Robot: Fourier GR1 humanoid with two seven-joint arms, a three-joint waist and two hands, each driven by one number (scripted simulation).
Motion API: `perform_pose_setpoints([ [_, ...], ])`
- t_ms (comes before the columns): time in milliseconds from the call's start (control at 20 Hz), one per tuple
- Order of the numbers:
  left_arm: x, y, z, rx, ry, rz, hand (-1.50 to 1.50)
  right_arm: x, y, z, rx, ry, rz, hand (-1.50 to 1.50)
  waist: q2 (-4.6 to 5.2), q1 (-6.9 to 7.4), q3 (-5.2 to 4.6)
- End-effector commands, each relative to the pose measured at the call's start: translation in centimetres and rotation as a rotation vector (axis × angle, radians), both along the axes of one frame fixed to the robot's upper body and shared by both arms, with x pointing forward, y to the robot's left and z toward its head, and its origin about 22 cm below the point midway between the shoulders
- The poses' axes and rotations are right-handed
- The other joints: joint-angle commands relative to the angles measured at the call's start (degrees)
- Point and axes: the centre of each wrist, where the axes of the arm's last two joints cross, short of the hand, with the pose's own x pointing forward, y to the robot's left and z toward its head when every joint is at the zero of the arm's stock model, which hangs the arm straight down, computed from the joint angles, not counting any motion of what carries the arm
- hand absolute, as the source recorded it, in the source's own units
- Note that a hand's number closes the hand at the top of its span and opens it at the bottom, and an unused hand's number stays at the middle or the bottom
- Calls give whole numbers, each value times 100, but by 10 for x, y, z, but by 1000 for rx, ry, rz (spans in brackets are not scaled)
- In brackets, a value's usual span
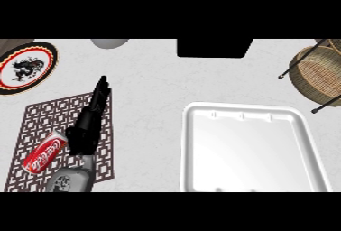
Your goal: Pick the lemon from the tray and place it in the tiered basket
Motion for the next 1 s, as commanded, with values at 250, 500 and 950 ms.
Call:
perform_pose_setpoints([
  [250,1,-14,-4,-10,1,-10,0,38,-19,-9,-86,-35,-48,150,17,29,4],
  [500,1,9,5,-7,-2,-19,0,70,-9,-47,-86,28,-55,150,27,92,5],
  [950,6,-5,1,-14,8,-6,0,61,-46,-49,356,107,-69,-150,28,30,9],
])
